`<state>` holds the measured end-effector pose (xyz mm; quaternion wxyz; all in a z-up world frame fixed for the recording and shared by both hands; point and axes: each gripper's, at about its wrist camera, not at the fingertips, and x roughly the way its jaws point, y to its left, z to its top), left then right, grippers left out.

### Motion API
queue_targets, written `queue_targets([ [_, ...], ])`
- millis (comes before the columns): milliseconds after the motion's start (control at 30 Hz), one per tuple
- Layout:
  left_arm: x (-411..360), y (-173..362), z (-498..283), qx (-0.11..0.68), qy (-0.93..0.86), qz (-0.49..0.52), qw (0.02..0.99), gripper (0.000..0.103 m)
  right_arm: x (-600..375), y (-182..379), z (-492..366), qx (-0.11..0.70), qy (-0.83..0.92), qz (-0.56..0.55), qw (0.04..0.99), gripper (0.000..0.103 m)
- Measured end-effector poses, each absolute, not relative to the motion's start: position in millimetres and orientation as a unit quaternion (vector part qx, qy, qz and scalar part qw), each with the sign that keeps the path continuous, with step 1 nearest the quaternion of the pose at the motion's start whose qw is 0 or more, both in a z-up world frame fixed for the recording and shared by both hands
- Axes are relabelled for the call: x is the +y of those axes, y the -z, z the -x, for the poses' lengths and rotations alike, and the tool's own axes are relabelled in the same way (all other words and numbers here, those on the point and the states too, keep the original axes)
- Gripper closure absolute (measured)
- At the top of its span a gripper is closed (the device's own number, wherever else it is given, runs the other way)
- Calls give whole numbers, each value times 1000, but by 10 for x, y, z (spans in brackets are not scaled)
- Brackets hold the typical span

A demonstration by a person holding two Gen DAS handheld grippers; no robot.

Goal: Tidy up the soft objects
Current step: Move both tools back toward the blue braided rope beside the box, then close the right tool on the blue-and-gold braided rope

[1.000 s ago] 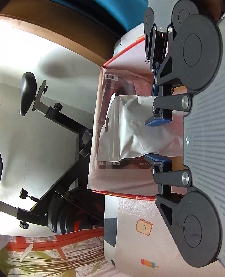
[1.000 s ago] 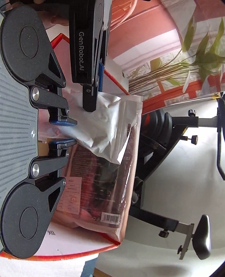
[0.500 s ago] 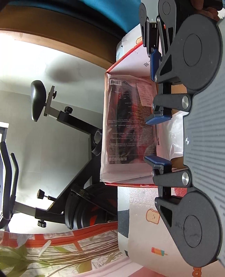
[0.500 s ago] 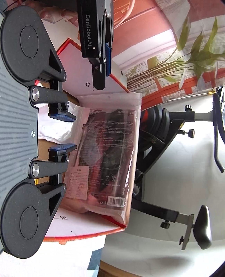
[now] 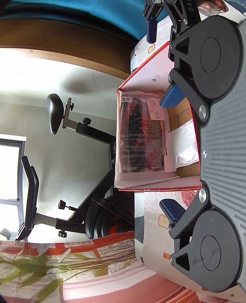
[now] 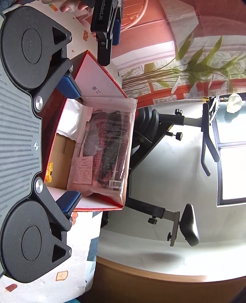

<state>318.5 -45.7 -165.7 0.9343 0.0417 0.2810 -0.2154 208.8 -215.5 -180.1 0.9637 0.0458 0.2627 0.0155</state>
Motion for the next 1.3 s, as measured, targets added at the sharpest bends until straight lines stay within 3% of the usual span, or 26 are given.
queue_targets([
  [433,-188,2007,-2683,306,173,15,936,0,-2030,2140,-1521,254,9,-44,966,0],
  [767,-127,2321,-2436,336,160,42,927,0,-1995,2611,-1264,302,2,-45,952,1],
  [1133,-152,2595,-2276,372,165,47,912,0,-1822,2886,-1181,335,-34,-13,941,25],
  [1300,-182,2617,-2281,376,169,43,910,0,-1822,2959,-1198,354,-39,-6,934,42],
])
